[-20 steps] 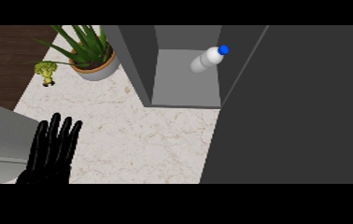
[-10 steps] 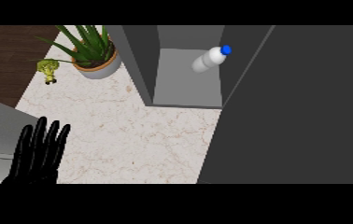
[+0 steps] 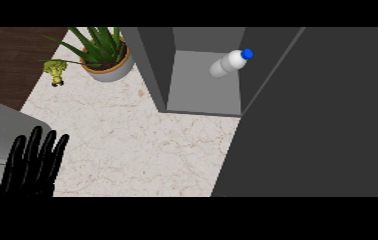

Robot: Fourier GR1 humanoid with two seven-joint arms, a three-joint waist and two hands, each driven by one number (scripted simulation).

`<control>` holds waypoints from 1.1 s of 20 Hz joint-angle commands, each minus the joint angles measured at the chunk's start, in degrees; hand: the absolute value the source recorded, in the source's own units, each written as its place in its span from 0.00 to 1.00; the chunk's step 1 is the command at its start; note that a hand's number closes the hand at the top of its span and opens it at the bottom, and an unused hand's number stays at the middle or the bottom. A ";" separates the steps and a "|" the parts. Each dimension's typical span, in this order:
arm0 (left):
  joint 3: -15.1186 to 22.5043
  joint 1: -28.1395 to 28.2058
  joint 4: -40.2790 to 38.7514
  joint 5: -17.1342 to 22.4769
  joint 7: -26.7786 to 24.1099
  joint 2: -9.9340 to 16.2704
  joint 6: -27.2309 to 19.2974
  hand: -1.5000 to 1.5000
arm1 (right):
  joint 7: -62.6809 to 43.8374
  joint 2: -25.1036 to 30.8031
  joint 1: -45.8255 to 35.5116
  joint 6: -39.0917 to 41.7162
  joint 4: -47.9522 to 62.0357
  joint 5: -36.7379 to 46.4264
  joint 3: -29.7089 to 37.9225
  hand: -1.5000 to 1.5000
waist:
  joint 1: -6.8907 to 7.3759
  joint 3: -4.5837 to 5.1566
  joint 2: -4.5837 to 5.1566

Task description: Pick up the bottled water, place it into the cabinet and close the cabinet

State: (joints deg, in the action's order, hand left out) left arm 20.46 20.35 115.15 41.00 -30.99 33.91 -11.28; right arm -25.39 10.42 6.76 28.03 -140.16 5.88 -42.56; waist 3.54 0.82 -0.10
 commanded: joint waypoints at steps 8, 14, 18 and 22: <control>-1.26 0.84 -0.06 0.76 -0.76 1.05 2.52 0.00 | -2.15 -9.90 -4.40 -8.88 6.79 -0.44 -1.45 1.00 | 1.78 0.02 1.19; -1.95 0.47 0.28 1.49 -0.88 1.84 4.44 0.00 | -1.47 -9.92 -3.76 -7.69 9.61 -5.90 -1.68 1.00 | 3.81 0.02 2.10; -0.94 0.48 1.11 1.12 -0.76 2.15 5.53 0.00 | -5.63 -8.48 -0.38 -2.76 13.13 -17.04 -4.69 1.00 | 6.43 0.05 3.17; -1.87 -0.03 0.87 1.57 -0.63 2.85 6.41 0.00 | -6.93 -10.00 -0.17 -3.63 15.40 -25.07 -2.63 1.00 | 7.08 0.01 3.36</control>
State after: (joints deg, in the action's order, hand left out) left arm 18.86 20.32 116.14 42.25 -31.65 36.34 -5.78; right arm -28.98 8.22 8.04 30.85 -134.24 -15.44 -41.27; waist 9.61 0.93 2.80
